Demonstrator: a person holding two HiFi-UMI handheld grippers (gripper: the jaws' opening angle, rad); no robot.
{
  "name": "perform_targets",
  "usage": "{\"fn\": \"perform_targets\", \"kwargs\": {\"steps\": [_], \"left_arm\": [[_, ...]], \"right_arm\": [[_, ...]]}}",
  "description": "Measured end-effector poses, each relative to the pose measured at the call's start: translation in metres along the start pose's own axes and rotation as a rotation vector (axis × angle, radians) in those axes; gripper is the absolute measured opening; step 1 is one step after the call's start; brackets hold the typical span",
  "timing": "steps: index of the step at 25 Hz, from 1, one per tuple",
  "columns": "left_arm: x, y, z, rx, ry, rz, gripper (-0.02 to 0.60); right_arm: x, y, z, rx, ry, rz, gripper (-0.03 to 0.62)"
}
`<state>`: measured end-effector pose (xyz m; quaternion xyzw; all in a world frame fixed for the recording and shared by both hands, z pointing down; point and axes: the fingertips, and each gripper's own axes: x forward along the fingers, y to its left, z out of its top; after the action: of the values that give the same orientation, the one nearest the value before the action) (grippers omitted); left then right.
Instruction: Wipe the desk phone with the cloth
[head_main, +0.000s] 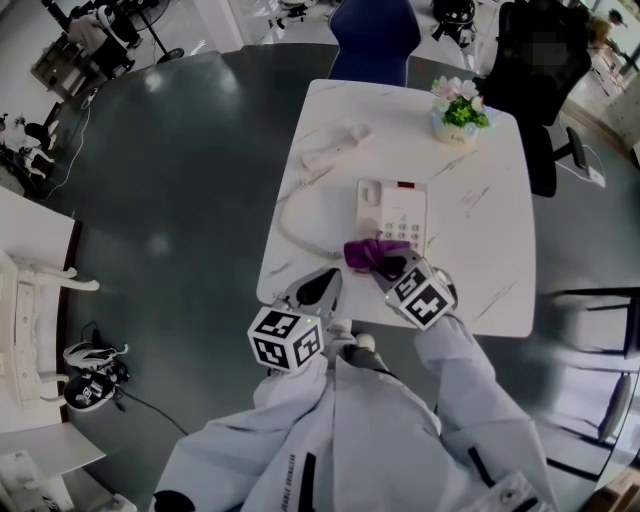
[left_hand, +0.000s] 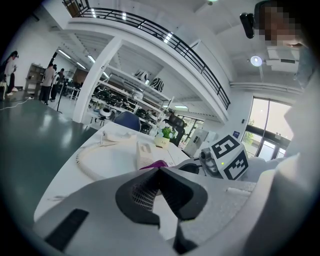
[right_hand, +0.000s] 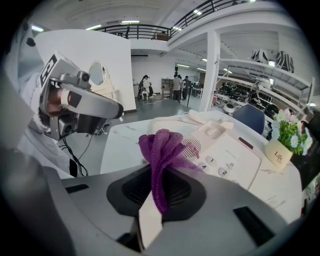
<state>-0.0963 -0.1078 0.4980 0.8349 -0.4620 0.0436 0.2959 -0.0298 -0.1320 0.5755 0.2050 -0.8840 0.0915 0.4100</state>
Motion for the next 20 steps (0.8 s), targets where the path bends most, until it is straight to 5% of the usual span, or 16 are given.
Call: {"fn": "perform_targets", "kwargs": {"steps": [20], "left_arm": [[-0.012, -0.004, 0.0, 0.012, -0.028, 0.018, -0.002]], "right_arm": [[-0.007, 0.033, -0.018, 0.068, -0.002, 0.083, 0.038]]}}
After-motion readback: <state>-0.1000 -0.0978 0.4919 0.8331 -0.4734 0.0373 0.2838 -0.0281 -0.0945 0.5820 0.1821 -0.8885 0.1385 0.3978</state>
